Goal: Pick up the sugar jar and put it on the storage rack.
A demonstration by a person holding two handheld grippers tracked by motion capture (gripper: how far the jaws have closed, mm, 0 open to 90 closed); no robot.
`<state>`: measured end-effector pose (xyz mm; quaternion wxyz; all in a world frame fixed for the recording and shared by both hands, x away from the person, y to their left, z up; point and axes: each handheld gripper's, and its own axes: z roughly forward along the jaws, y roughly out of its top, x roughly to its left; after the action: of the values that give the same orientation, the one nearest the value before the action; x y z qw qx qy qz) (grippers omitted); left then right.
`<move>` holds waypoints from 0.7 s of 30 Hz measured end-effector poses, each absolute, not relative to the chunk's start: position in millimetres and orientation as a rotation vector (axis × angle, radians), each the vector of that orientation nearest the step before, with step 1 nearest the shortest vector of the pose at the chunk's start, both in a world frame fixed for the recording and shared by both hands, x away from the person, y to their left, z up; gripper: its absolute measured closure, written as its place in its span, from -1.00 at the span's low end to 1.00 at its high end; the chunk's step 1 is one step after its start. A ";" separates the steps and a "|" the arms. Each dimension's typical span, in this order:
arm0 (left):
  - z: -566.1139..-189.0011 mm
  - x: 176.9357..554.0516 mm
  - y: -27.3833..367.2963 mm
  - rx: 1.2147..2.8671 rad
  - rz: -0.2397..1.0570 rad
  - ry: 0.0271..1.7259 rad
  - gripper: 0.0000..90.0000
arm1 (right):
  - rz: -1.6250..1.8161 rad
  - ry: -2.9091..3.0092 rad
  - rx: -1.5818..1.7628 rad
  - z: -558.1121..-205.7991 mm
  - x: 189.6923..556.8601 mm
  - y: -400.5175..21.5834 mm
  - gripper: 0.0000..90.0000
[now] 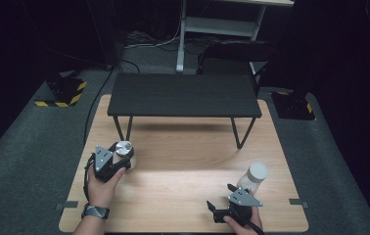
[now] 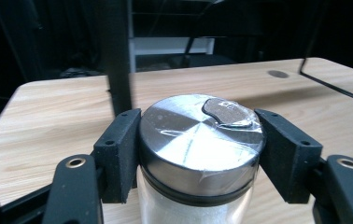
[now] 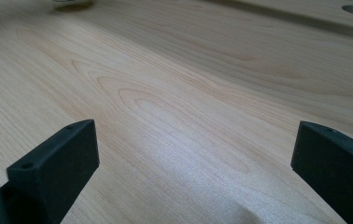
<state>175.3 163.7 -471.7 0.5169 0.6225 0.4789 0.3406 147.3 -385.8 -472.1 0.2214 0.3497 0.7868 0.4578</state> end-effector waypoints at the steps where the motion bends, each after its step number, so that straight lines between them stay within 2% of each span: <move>1: -470.0 173.9 159.5 1.501 0.814 1.134 -0.22 | 1.265 2.175 0.966 -472.1 147.3 -385.6 -0.99; 21: -439.5 165.3 102.8 1.518 0.734 1.030 -0.22 | 1.271 2.180 0.961 -472.2 148.1 -386.7 -0.99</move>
<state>165.3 102.8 -439.5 0.5505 0.6414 0.4352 0.3100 148.1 -386.7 -472.2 0.2188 0.3472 0.7878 0.4593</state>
